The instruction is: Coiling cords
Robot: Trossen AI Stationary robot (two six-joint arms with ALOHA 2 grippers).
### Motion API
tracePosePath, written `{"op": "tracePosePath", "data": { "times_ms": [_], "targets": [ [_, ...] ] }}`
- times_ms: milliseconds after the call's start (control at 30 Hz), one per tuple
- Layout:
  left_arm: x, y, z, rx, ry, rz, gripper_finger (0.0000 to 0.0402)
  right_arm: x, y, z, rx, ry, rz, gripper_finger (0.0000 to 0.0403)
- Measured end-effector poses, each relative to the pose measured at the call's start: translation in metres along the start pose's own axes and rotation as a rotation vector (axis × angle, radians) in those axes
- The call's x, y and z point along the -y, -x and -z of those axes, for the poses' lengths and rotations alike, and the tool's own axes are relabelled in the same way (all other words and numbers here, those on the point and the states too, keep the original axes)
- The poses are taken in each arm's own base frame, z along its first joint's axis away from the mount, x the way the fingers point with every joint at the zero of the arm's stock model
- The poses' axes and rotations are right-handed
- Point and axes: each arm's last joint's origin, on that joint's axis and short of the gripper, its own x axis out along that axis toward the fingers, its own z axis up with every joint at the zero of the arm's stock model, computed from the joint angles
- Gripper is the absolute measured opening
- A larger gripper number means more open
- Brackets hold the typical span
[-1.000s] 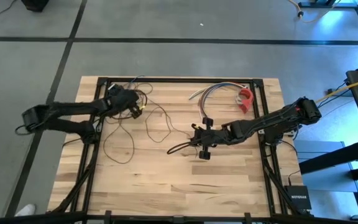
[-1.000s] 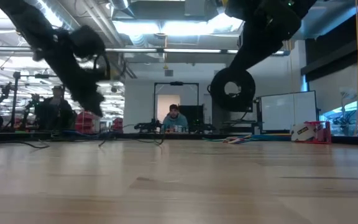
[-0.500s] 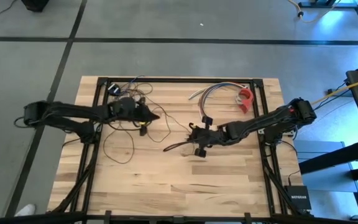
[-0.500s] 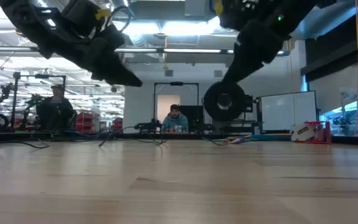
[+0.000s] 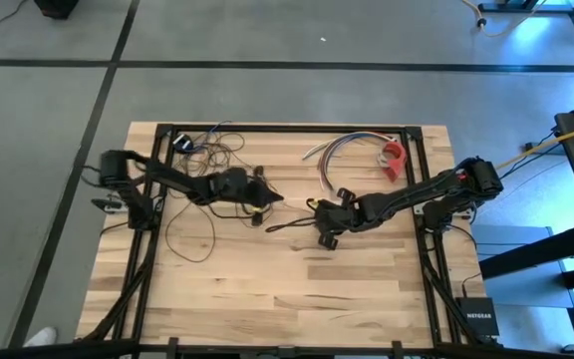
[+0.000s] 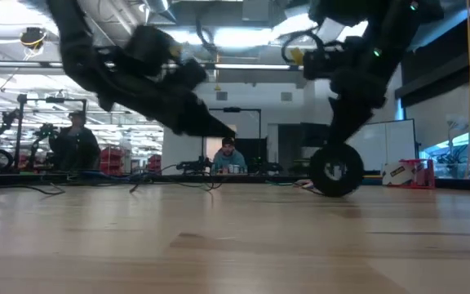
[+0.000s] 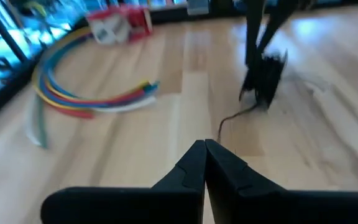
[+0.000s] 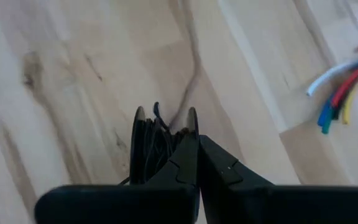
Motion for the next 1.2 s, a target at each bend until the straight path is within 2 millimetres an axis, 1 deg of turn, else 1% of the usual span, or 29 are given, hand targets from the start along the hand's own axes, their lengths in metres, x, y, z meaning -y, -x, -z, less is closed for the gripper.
{"op": "tracePosePath", "data": {
  "times_ms": [133, 233, 333, 433, 567, 767, 833, 1000, 1100, 1200],
  "targets": [
    [0.006, -0.033, 0.013, -0.076, -0.012, 0.034, 0.0001, 0.003, -0.005, 0.009, -0.013, -0.058, 0.02, 0.0005],
    [0.009, -0.05, 0.026, -0.176, -0.028, 0.052, 0.0001, 0.004, -0.005, 0.012, -0.025, -0.076, 0.032, 0.0005],
    [0.003, -0.062, 0.032, -0.24, -0.011, 0.011, 0.0001, 0.004, -0.006, 0.013, -0.033, -0.079, 0.029, 0.0005],
    [-0.004, -0.064, 0.035, -0.305, -0.001, -0.022, 0.0001, 0.005, -0.006, 0.015, -0.056, -0.074, 0.024, 0.0005],
    [-0.008, -0.059, 0.037, -0.367, 0.009, -0.037, 0.0001, 0.004, -0.005, 0.018, -0.083, -0.06, 0.018, 0.0005],
    [-0.004, -0.048, 0.024, -0.398, -0.073, -0.038, 0.0001, 0.004, -0.005, 0.018, -0.083, -0.047, 0.025, 0.0005],
    [-0.004, -0.041, 0.019, -0.435, -0.089, -0.049, 0.0001, 0.003, -0.005, 0.019, -0.083, -0.042, 0.026, 0.0005],
    [0.001, -0.013, 0.007, -0.598, -0.13, -0.08, 0.0, 0.003, -0.006, 0.019, -0.076, -0.042, 0.03, 0.0005],
    [0.002, 0.003, 0.003, -0.693, -0.115, -0.084, 0.0, 0.002, -0.006, 0.019, -0.072, -0.043, 0.029, 0.0005],
    [0.002, 0.015, -0.005, -0.712, -0.079, -0.091, 0.0, 0.001, -0.006, 0.016, -0.049, -0.052, 0.019, 0.0005]
  ]
}}
